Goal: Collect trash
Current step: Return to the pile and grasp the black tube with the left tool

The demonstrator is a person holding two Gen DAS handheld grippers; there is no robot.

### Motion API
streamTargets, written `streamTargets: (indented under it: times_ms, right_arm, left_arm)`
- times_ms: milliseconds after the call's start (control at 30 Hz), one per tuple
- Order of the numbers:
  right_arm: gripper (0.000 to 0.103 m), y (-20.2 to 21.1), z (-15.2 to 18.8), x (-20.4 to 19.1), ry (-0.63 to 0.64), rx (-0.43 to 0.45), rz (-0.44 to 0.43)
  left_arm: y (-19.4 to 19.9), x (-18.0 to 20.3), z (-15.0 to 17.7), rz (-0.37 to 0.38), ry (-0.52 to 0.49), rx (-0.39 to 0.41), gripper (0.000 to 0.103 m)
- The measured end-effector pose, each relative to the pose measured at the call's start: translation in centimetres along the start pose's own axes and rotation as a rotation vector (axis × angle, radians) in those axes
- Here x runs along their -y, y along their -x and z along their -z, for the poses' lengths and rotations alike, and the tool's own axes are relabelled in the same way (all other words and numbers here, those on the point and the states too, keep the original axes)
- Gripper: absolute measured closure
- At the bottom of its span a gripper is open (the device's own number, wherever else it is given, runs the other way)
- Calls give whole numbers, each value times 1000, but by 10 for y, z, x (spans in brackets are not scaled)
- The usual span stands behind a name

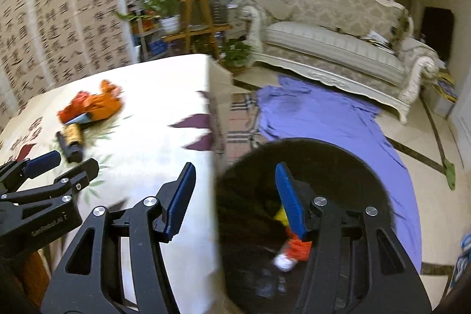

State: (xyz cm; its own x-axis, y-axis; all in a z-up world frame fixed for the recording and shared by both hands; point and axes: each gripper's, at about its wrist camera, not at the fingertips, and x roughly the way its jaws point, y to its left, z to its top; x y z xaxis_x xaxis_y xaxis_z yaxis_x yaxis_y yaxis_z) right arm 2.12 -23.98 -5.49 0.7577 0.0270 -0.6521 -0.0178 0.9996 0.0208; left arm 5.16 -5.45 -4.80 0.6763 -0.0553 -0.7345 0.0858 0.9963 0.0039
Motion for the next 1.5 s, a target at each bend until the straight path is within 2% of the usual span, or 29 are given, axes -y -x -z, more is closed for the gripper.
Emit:
streamTargets:
  times_ms: [300, 600, 833, 967, 1167, 1233, 1500]
  right_arm:
    - [48, -15, -11, -52, 86, -18, -80]
    - [48, -24, -19, -68, 118, -31, -106]
    - [48, -29, -20, -67, 119, -51, -109]
    - [48, -32, -20, -70, 124, -57, -108]
    - [48, -32, -21, -78, 143, -57, -116]
    - [48, -33, -21, -81, 148, -58, -121]
    - [48, -35, -24, -103, 184, -54, -154]
  left_arm:
    - [-2, -52, 6, -74, 89, -23, 31]
    - [-16, -79, -9, -105, 141, -25, 31]
    - [-30, -90, -23, -110, 170, -30, 31]
    - [-43, -92, -24, -92, 172, -97, 31]
    - [-33, -100, -14, -75, 157, -97, 31]
    - [-29, -102, -9, -74, 147, -89, 40]
    - [-30, -107, -11, -58, 123, -74, 62]
